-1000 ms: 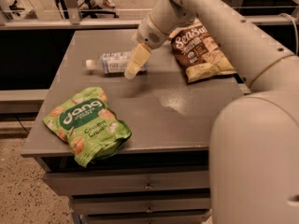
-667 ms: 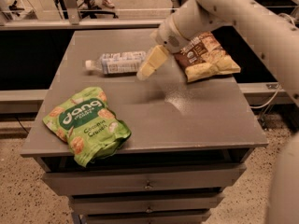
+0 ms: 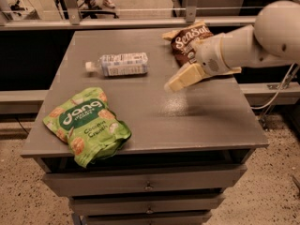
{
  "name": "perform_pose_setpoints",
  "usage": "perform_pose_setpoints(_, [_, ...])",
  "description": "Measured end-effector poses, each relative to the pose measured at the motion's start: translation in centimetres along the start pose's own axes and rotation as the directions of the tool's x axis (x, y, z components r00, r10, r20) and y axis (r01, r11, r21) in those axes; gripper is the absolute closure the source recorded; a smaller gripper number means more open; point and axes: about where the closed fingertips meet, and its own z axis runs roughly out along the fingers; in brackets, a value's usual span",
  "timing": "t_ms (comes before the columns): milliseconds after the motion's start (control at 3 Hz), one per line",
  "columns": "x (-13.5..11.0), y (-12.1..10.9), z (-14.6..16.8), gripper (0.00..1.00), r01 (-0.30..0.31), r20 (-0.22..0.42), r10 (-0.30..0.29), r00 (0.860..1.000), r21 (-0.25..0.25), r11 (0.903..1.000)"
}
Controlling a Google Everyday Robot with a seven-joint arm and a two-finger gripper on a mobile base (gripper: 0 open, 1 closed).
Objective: Knock blue plastic bottle over
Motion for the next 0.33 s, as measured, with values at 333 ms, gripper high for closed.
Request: perform_pose_setpoints(333, [4.64,-1.68,-3.07,0.0,-0.078,0.013,0.077,0.997,0.12,0.9897])
